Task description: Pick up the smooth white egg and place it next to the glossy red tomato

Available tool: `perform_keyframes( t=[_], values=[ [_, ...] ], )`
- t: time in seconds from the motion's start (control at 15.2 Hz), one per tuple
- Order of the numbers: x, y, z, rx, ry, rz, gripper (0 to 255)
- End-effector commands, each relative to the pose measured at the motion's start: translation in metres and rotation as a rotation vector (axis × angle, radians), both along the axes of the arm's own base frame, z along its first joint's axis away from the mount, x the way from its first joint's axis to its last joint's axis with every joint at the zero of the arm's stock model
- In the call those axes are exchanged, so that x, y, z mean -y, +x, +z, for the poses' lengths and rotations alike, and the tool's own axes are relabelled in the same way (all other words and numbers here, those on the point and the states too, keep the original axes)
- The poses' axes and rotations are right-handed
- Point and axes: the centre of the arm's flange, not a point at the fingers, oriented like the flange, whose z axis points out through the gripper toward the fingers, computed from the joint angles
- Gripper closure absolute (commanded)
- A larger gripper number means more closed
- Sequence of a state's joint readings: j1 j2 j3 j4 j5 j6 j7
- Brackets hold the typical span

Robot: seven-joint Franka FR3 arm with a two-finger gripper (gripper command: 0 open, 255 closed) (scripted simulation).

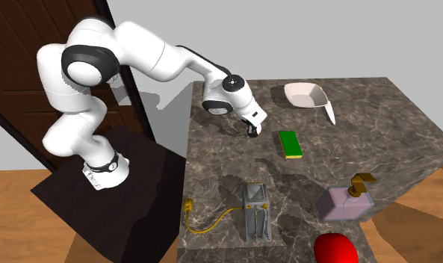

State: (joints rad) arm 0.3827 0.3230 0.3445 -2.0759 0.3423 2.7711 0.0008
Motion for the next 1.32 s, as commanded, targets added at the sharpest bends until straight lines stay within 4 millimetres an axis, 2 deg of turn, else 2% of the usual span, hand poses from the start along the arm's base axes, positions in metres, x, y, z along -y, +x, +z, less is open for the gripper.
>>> perform_keyframes(
  t=[0.0,0.46,1.25],
  values=[
    [0.000,0.000,0.000,-0.001,0.000,0.000,255],
    [0.000,0.000,0.000,-0.001,0.000,0.000,255],
    [0.000,0.000,0.063,-0.001,0.000,0.000,255]
  ],
)
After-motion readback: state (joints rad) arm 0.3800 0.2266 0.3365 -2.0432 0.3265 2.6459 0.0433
